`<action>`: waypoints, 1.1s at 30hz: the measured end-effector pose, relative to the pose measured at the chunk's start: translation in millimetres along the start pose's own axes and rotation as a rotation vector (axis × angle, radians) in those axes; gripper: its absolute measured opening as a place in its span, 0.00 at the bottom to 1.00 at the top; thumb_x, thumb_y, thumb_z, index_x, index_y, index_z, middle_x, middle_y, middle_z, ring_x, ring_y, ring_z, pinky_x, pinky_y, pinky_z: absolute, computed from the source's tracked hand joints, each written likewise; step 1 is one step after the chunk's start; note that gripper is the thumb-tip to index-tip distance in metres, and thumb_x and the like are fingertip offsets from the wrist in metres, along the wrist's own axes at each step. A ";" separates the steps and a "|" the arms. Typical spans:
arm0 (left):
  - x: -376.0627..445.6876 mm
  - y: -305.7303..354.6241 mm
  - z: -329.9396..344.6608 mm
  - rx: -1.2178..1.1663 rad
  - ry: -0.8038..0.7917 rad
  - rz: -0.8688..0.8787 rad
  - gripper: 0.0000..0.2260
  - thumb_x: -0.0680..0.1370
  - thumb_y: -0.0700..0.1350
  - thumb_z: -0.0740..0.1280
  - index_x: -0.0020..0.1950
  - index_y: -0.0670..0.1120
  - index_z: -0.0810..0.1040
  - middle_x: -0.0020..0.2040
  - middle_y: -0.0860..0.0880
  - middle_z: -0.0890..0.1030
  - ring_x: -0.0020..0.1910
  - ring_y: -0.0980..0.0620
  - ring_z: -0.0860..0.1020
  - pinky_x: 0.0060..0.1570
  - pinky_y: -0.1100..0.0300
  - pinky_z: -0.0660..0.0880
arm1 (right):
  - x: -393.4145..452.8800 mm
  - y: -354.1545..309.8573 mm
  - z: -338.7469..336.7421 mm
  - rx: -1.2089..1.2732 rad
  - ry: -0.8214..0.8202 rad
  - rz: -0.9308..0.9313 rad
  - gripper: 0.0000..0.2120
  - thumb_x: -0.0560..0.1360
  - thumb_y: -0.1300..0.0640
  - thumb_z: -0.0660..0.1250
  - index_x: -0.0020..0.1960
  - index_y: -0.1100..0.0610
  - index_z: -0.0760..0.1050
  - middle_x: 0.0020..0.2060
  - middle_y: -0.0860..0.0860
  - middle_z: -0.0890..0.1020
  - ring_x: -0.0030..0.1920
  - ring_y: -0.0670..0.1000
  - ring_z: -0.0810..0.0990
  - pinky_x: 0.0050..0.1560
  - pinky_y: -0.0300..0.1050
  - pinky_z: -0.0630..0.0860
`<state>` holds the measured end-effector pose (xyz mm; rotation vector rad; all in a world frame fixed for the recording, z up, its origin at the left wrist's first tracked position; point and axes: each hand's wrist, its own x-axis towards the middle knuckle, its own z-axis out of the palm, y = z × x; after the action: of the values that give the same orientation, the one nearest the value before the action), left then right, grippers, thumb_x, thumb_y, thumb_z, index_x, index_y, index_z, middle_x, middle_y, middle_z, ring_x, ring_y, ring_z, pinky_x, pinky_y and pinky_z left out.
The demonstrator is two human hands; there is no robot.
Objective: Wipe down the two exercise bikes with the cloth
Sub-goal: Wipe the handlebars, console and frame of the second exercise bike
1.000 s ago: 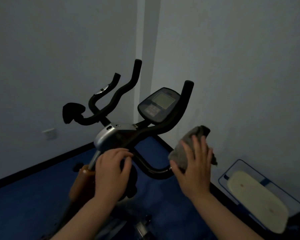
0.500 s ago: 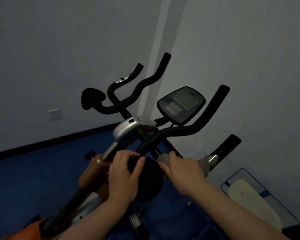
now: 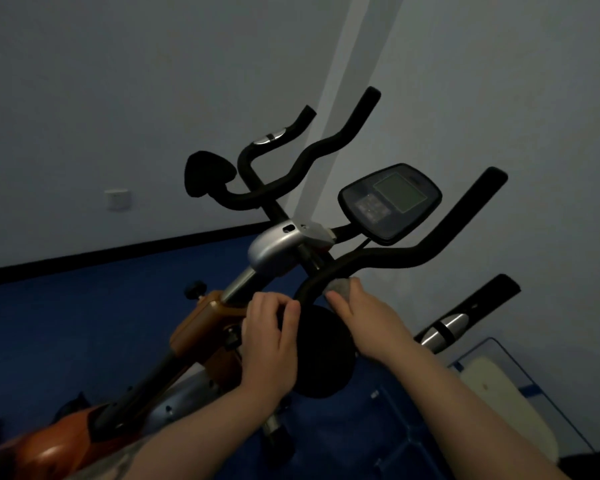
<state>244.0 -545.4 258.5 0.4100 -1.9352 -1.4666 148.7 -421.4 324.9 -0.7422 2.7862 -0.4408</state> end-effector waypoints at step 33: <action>10.2 11.9 -9.4 0.192 -0.136 0.122 0.18 0.80 0.54 0.47 0.30 0.54 0.61 0.28 0.53 0.66 0.30 0.54 0.68 0.38 0.53 0.64 | -6.7 12.0 -24.2 -0.337 -0.237 0.072 0.28 0.80 0.36 0.46 0.68 0.56 0.60 0.52 0.56 0.79 0.50 0.57 0.78 0.50 0.50 0.73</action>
<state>244.5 -554.6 274.3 0.2774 -2.1785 -1.2651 142.0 -402.6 344.2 -0.7049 2.6760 0.1286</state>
